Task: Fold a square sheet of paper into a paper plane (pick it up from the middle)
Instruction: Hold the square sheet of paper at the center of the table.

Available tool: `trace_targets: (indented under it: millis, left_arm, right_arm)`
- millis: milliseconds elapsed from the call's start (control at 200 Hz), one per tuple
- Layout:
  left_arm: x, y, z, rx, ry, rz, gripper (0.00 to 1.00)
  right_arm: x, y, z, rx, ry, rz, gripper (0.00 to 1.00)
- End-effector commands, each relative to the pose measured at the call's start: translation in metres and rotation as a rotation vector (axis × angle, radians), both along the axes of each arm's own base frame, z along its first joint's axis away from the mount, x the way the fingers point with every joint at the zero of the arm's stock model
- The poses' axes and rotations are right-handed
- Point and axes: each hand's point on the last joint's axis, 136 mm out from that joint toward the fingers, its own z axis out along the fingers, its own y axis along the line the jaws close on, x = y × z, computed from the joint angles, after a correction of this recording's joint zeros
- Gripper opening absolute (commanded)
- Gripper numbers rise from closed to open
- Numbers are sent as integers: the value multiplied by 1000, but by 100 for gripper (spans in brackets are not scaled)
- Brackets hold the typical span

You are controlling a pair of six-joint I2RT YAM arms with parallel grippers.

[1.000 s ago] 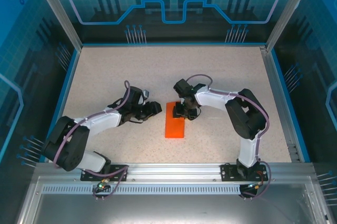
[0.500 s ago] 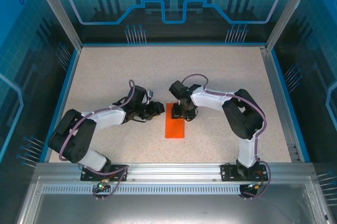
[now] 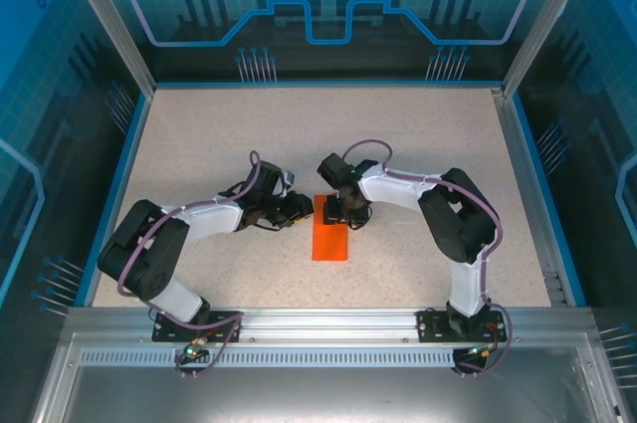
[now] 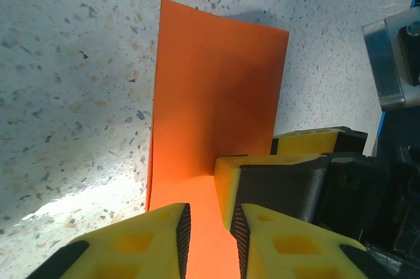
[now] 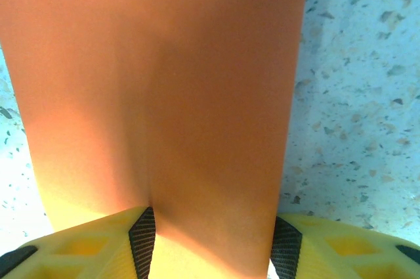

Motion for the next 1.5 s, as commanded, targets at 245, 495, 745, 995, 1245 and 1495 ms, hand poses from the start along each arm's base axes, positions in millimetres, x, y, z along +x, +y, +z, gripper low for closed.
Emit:
trace_targets:
  millis: [245,495,745,995,1245,1495]
  left_arm:
    - [-2,-15,-4,-12,41,-53,19]
    - [-6,-22,-12,13,80,-86,12]
    - [-10,-24,-26,31,135,-86,7]
    - [-13,-26,-36,37,172,-88,5]
    - [-28,-6,-62,141,244,-59,4]
    - [-46,13,-86,236,318,-51,3]
  right_arm:
    - [-34,-46,-60,-216,141,-8,54]
    - [-35,-45,-61,-215,143,-7,54]
    - [-37,-44,-62,-217,147,-4,54]
    - [-37,-43,-63,-215,149,-2,54]
    - [-37,-40,-60,-205,144,-2,54]
    - [-10,-22,3,-58,-11,-14,55]
